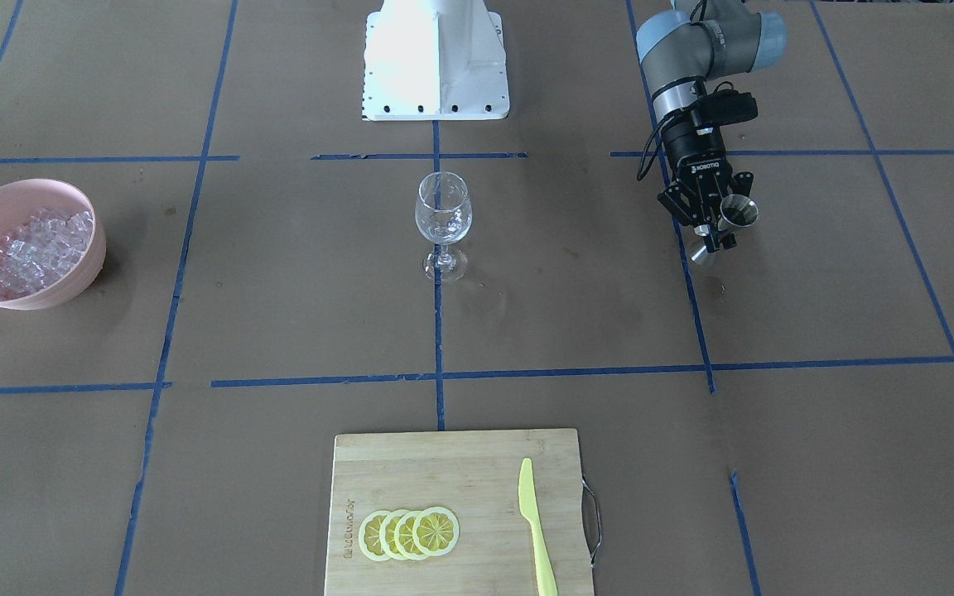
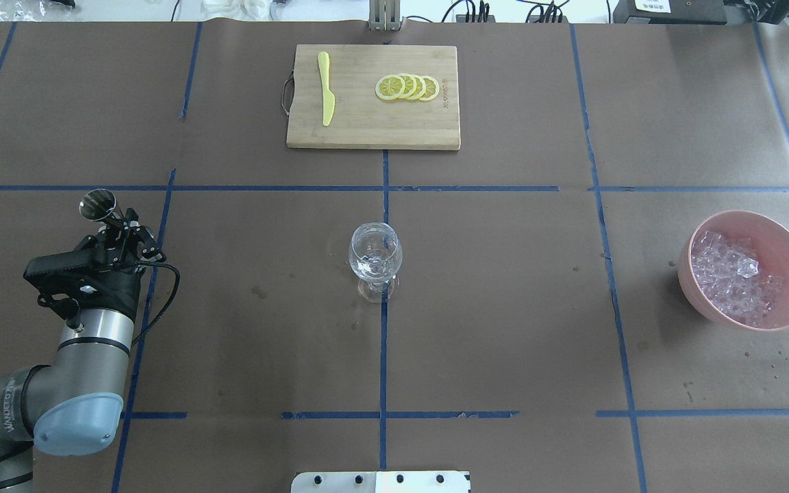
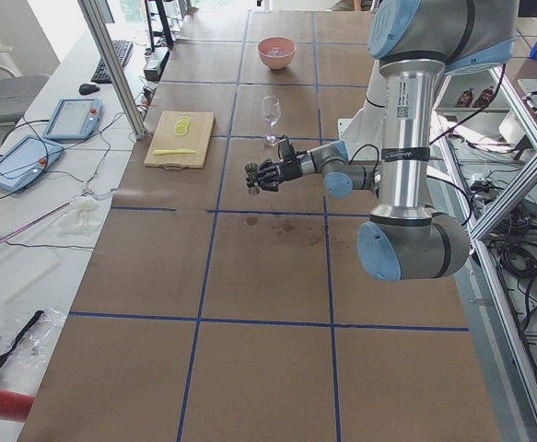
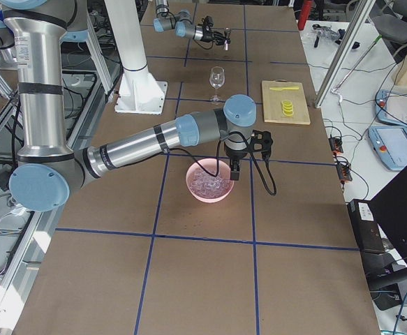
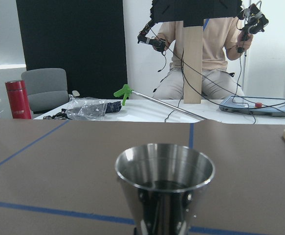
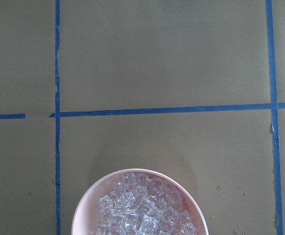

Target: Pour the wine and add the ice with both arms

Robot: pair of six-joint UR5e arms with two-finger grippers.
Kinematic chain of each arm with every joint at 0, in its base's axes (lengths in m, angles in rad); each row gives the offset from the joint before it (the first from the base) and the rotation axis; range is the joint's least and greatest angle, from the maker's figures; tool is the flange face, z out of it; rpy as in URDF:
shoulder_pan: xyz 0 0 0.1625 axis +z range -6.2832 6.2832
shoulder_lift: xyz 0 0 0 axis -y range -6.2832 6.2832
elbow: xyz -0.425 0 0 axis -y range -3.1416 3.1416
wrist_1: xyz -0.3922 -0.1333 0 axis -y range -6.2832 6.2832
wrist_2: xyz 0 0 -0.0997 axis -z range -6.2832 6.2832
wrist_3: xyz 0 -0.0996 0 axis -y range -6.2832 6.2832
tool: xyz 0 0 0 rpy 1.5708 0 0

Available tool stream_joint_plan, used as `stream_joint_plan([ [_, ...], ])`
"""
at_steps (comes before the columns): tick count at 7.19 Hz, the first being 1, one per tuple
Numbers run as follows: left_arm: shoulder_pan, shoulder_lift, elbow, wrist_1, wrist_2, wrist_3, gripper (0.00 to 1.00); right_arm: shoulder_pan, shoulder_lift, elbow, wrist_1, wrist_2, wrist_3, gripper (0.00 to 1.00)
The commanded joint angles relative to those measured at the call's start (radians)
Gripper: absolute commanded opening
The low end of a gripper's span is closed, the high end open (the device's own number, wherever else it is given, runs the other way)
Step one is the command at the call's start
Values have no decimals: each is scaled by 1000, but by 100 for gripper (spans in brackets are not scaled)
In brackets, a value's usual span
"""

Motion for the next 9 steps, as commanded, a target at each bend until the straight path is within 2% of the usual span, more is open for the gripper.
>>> stream_joint_plan([
  [1,-4,-46,-7,-362,1,257,0,0,0,-1,0,1,1,100],
  [2,-4,-52,-2,-447,1,386,0,-6,0,-2,0,1,1,100],
  [4,-7,-89,-2,-453,1,531,0,-14,0,-6,0,-1,1,100],
  [6,-14,-171,4,-468,-19,557,0,-15,5,-7,0,-2,0,100],
  [7,-14,-208,25,-465,-49,609,0,-15,9,-9,0,-2,0,100],
  [9,-14,-283,36,-453,-51,730,0,-15,17,-13,0,-2,0,100],
])
